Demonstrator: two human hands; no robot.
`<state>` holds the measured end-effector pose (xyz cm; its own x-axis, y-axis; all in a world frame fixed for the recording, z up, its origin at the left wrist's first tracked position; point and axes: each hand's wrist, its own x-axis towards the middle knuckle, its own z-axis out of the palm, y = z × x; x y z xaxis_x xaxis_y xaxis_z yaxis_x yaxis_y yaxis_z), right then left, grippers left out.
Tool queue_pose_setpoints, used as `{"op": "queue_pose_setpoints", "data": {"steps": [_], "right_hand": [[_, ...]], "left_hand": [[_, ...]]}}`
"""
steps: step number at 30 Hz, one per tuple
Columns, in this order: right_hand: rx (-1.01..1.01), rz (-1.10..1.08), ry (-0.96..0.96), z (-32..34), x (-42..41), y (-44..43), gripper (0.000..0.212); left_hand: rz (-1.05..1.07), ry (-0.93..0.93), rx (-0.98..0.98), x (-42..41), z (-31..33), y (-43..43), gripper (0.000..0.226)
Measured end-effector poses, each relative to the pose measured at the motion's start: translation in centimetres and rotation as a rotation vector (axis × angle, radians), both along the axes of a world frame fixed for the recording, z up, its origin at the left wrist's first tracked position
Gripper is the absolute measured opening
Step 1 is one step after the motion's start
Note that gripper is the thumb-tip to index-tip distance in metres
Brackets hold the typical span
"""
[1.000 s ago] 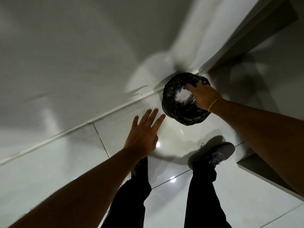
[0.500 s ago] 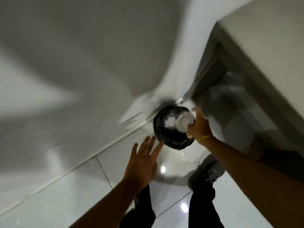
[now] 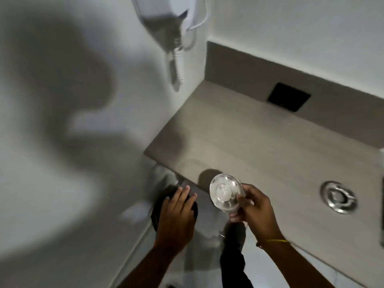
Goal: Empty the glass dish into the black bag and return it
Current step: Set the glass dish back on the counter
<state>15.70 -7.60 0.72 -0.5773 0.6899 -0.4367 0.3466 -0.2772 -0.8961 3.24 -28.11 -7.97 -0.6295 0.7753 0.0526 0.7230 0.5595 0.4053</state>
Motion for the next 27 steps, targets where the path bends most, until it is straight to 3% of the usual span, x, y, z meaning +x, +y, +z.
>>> {"op": "queue_pose_setpoints", "data": {"steps": [4, 9, 13, 18, 22, 27], "right_hand": [[0.131, -0.127, -0.077, 2.5, 1.6, 9.2, 0.019], [0.257, -0.149, -0.239, -0.1, 2.9, 18.4, 0.024], [0.279, -0.106, -0.301, -1.4, 3.2, 22.0, 0.039], [0.335, -0.032, -0.426, -5.2, 4.5, 24.8, 0.038], [0.319, -0.024, -0.513, -4.6, 4.9, 24.7, 0.025], [0.352, -0.043, -0.54, -4.1, 4.7, 24.3, 0.03]], "left_hand": [[-0.111, 0.062, 0.035, -2.6, 3.8, 10.6, 0.056], [-0.111, 0.01, -0.057, -3.7, 5.1, 21.0, 0.065], [-0.196, 0.016, -0.12, -3.9, 3.3, 24.4, 0.069], [-0.293, 0.026, -0.184, -3.3, 0.4, 27.4, 0.064], [-0.326, 0.057, -0.215, -3.3, -0.7, 27.7, 0.067], [-0.34, 0.096, -0.207, -3.4, -0.9, 27.6, 0.073]]}}
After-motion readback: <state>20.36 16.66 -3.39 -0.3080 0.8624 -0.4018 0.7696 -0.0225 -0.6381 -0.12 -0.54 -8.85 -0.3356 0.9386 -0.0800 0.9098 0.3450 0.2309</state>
